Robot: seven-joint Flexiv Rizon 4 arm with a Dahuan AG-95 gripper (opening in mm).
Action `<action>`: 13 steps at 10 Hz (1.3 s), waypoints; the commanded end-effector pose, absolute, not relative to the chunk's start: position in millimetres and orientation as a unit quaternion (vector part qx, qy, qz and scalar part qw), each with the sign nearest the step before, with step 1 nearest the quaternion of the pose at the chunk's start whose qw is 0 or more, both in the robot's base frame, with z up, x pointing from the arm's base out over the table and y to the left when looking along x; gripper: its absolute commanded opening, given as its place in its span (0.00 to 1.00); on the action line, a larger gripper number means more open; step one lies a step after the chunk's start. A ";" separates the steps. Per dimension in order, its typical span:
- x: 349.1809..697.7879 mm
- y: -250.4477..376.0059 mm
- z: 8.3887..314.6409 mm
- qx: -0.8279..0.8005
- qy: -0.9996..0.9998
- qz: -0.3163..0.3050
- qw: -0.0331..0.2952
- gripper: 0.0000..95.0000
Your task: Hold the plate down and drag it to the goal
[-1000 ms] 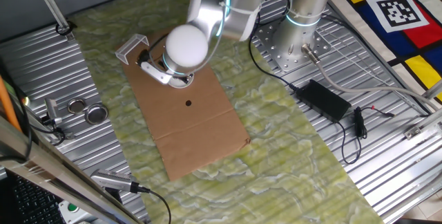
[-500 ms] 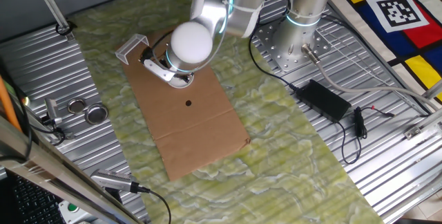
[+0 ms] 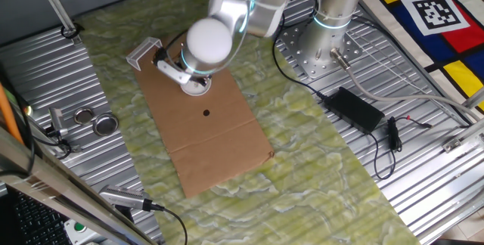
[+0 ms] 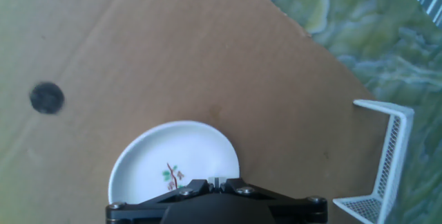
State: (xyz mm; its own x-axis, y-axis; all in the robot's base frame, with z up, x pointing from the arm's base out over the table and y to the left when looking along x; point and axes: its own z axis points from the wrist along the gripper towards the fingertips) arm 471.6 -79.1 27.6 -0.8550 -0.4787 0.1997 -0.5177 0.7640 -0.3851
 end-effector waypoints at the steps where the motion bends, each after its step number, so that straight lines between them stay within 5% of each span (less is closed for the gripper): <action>1: 473.3 -77.5 26.1 0.265 -0.938 0.219 0.047 0.00; 13: 484.6 -90.2 26.6 0.280 -0.933 0.220 0.045 0.00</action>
State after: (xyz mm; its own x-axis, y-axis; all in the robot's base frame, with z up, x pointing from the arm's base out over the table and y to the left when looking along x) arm 484.9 -91.5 26.1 -0.8399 -0.5021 0.2064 -0.5414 0.7470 -0.3859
